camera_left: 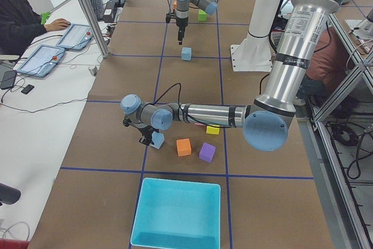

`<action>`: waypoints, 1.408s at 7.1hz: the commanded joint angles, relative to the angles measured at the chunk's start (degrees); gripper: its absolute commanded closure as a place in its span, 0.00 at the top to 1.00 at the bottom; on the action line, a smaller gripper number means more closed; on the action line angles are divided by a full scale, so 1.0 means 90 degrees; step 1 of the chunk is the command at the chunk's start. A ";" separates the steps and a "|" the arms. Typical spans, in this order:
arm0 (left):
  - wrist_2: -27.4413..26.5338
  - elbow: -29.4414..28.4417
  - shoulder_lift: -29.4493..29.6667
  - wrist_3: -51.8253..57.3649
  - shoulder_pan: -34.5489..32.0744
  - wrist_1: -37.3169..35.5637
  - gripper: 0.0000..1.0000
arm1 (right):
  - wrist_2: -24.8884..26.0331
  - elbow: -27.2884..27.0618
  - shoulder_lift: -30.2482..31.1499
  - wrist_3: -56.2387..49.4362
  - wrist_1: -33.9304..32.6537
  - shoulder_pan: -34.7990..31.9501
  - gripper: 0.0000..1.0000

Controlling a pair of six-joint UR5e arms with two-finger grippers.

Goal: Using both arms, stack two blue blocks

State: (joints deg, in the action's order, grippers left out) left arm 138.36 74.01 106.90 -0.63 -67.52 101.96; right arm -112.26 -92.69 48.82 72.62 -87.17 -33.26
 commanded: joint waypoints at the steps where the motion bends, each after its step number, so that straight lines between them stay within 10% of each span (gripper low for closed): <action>1: 0.0309 0.0639 0.0532 -0.0737 -0.0007 -0.0981 0.60 | -0.0560 -0.0569 0.0706 -0.0595 -0.0089 -0.0549 1.00; 4: 0.0360 0.2270 0.0846 -0.3855 0.0749 -0.1427 0.60 | -0.1145 -0.0979 0.1554 -0.1998 -0.0089 -0.1591 1.00; 10: -0.1474 0.2520 0.2377 -0.8432 0.3144 -0.0626 0.61 | -0.1696 -0.0162 0.2973 -0.7699 -0.0762 -0.5187 1.00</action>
State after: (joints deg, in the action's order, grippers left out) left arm 128.37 97.09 125.44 -70.72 -42.81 95.72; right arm -127.48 -96.44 74.58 13.64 -92.17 -74.72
